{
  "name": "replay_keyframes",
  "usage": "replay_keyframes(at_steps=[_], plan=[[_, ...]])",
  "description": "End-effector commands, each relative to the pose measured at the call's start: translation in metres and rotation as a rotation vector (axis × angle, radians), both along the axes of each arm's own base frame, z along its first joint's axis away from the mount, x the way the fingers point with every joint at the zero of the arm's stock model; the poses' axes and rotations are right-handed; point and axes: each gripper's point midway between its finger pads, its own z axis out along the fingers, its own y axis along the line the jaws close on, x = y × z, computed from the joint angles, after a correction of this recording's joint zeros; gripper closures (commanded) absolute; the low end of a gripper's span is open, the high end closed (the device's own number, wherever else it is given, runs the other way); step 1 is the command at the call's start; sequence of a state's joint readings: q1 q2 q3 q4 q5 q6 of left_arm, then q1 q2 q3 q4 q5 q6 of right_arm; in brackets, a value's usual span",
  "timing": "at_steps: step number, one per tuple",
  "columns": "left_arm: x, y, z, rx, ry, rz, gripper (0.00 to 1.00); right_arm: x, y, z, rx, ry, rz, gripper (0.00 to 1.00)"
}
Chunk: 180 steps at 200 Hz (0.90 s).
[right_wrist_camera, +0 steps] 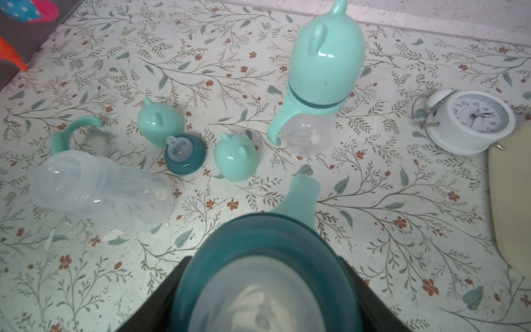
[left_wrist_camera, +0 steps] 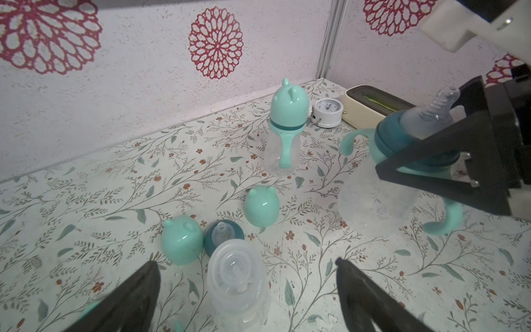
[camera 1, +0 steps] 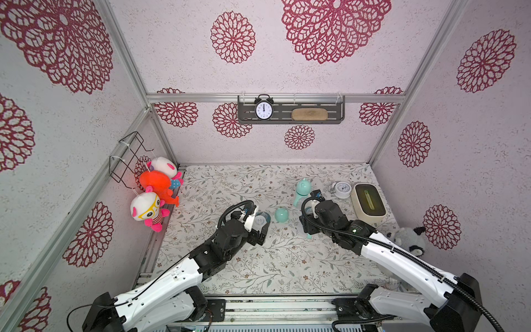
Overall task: Assemble the baby bottles
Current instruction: Place the baby bottle at the center of the board.
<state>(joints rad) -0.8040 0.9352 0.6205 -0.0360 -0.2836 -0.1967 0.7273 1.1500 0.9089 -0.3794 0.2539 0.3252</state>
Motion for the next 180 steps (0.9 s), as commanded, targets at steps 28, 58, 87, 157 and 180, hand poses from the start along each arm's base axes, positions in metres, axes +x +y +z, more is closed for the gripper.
replay_keyframes(at_steps=[28,58,87,157,180], plan=[[0.015,0.028,0.009,-0.073,0.055,0.074,0.02,0.026,0.010,0.007,0.099,-0.088,0.045,0.54],[0.029,0.031,0.004,-0.093,0.090,0.081,0.02,0.035,0.011,-0.008,0.071,-0.076,0.057,0.54],[0.031,0.032,0.003,-0.096,0.082,0.085,0.02,0.042,0.012,-0.019,0.047,-0.067,0.066,0.53],[0.039,0.034,-0.007,-0.092,0.110,0.094,0.02,0.052,0.012,-0.047,0.016,-0.028,0.069,0.49],[0.039,0.033,-0.007,-0.094,0.113,0.089,0.02,0.052,0.012,-0.051,0.012,-0.020,0.070,0.45]])
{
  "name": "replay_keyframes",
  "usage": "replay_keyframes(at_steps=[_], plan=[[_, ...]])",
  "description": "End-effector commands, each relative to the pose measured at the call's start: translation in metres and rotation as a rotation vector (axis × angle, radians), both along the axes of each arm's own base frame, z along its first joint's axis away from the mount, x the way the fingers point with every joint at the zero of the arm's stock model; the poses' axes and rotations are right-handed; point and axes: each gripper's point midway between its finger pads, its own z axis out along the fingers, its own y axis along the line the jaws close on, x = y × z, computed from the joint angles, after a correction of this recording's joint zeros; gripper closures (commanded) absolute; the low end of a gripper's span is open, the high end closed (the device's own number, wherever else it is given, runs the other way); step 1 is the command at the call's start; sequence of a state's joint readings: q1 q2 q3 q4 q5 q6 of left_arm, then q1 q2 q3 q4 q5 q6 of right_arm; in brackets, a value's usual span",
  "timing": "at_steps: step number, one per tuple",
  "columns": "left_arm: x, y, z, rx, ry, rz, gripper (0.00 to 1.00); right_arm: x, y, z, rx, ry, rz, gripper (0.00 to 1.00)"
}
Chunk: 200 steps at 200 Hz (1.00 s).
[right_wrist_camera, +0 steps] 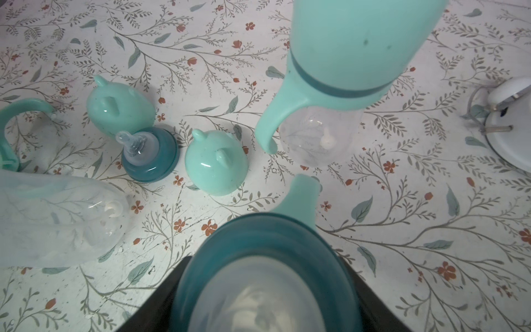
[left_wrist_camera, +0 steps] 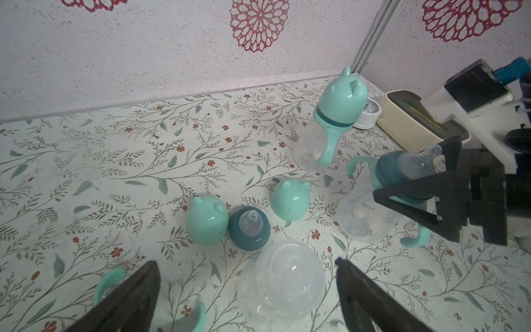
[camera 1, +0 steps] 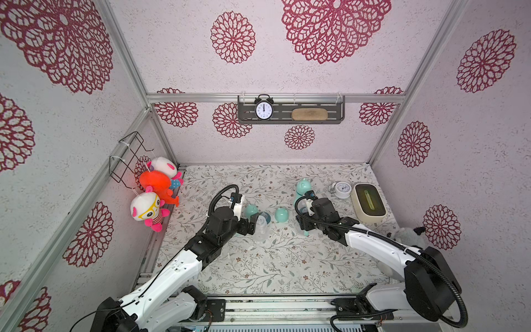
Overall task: Assemble the baby bottles
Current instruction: Place the baby bottle at the center of the board.
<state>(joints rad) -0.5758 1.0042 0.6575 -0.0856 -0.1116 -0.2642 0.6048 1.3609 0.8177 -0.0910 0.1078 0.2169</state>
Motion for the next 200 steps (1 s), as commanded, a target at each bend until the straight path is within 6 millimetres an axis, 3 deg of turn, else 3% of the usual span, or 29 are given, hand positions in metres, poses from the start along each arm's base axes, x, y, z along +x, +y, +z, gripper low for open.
replay_keyframes(at_steps=[1,67,120,171,200], plan=[[0.004,-0.002,0.011,-0.040,-0.023,-0.001,0.02,0.009,0.003,0.012,0.019,-0.058,0.011,0.45],[0.002,-0.001,0.009,-0.042,-0.020,-0.001,0.02,0.010,0.004,0.020,0.019,-0.059,0.011,0.22],[0.001,-0.001,0.008,-0.042,-0.021,-0.001,0.02,0.012,0.003,0.030,-0.008,-0.060,0.017,0.08],[0.002,0.004,0.007,-0.034,-0.020,0.021,0.02,0.010,0.005,0.061,-0.046,-0.083,0.059,0.02],[0.003,0.008,0.006,-0.026,-0.017,0.036,0.02,0.012,0.017,0.080,-0.065,-0.088,0.107,0.04]])
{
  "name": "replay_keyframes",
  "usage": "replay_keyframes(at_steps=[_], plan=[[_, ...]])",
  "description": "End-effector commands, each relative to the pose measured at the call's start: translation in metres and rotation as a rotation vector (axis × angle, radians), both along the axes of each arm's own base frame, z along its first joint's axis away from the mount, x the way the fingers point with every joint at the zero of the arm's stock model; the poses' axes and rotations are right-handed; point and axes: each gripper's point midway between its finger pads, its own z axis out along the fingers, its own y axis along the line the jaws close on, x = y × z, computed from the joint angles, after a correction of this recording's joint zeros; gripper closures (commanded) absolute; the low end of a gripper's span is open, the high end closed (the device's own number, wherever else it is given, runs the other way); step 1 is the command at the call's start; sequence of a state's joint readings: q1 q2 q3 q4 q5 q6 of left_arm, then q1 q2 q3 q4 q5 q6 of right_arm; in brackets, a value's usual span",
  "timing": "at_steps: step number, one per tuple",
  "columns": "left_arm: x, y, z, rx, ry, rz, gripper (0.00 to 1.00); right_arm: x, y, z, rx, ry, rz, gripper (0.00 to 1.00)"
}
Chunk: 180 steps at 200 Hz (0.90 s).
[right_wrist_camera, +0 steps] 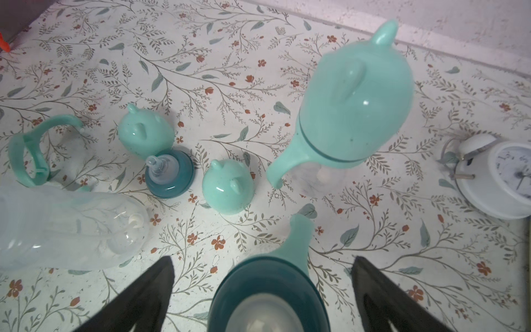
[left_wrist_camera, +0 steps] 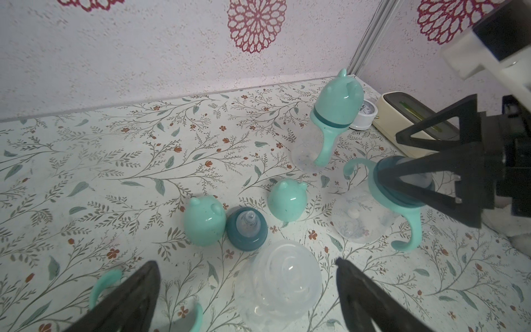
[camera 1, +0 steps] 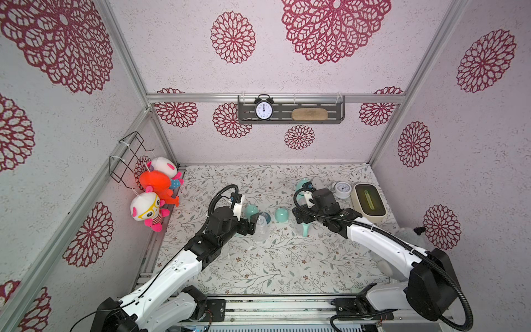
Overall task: Assemble the baby bottles
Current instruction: Place the baby bottle at the center of the board, then pick up the lid from the center of the board.
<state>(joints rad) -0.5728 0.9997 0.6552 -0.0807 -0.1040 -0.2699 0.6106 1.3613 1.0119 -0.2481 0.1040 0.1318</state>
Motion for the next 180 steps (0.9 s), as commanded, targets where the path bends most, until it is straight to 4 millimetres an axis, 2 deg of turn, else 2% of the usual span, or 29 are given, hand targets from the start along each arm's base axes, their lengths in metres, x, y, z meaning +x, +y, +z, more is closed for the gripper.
replay_keyframes(at_steps=[1,42,103,180], plan=[[0.003,0.008,0.004,-0.014,-0.015,0.039,0.02,0.001,0.006,0.026,-0.033,-0.030,0.044,0.04],[0.004,0.017,-0.001,0.001,-0.010,0.067,0.02,0.004,0.034,0.033,-0.074,0.026,0.158,0.06],[0.003,0.027,-0.004,-0.026,0.002,0.096,0.02,0.015,0.073,-0.001,-0.152,0.143,0.312,0.09],[-0.002,0.029,-0.003,-0.038,0.002,0.092,0.02,0.046,0.092,-0.047,-0.259,0.230,0.356,0.11]])
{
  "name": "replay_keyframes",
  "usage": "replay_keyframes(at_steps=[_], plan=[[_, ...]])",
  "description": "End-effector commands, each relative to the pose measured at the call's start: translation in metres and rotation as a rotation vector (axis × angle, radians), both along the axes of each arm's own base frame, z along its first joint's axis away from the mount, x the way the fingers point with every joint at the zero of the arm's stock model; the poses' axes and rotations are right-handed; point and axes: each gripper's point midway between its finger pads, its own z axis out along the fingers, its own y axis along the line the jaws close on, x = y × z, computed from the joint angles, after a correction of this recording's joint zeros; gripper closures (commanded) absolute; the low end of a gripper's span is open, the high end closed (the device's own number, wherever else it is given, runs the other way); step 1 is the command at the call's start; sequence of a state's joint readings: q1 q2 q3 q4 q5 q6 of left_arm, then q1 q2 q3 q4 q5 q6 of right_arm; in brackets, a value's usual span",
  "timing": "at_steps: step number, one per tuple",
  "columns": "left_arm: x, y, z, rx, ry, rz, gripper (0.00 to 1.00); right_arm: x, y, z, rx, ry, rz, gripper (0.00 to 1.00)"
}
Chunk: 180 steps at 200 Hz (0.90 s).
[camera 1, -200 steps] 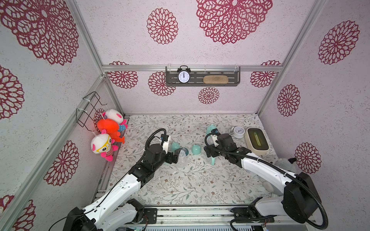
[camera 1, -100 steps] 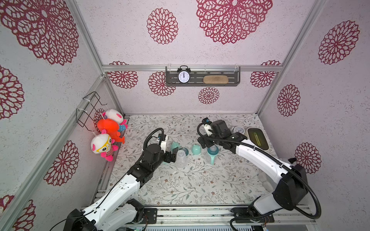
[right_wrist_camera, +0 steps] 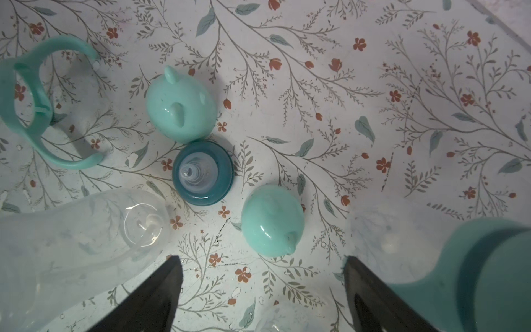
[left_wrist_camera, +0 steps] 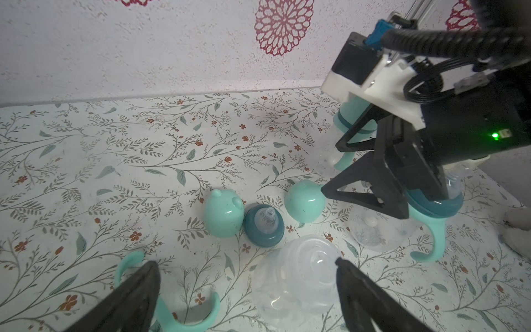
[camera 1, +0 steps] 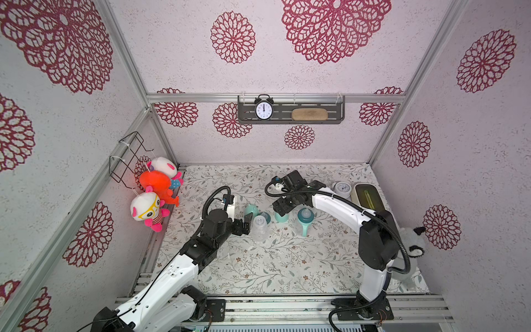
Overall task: Assemble the baby bottles
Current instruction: Pick up the lid from the center of the board.
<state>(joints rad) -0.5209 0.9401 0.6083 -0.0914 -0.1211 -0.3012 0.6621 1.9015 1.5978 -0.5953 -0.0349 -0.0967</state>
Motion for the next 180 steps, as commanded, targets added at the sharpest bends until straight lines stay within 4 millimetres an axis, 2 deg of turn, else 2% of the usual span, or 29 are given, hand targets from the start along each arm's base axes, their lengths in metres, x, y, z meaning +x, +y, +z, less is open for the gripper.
replay_keyframes(at_steps=[1,62,130,180], plan=[[-0.001,0.003,0.002,-0.017,-0.005,0.011,0.02,0.004,0.004,-0.002,-0.038,0.010,0.045,0.11],[-0.002,0.003,0.003,-0.021,-0.007,0.005,0.02,0.013,0.006,-0.030,-0.075,0.114,0.080,0.14],[-0.003,0.002,0.004,-0.026,-0.012,-0.001,0.02,0.010,-0.001,-0.057,-0.158,0.197,0.094,0.17],[-0.004,0.003,0.003,-0.029,-0.010,0.001,0.02,0.006,0.002,-0.075,-0.171,0.243,0.110,0.19]])
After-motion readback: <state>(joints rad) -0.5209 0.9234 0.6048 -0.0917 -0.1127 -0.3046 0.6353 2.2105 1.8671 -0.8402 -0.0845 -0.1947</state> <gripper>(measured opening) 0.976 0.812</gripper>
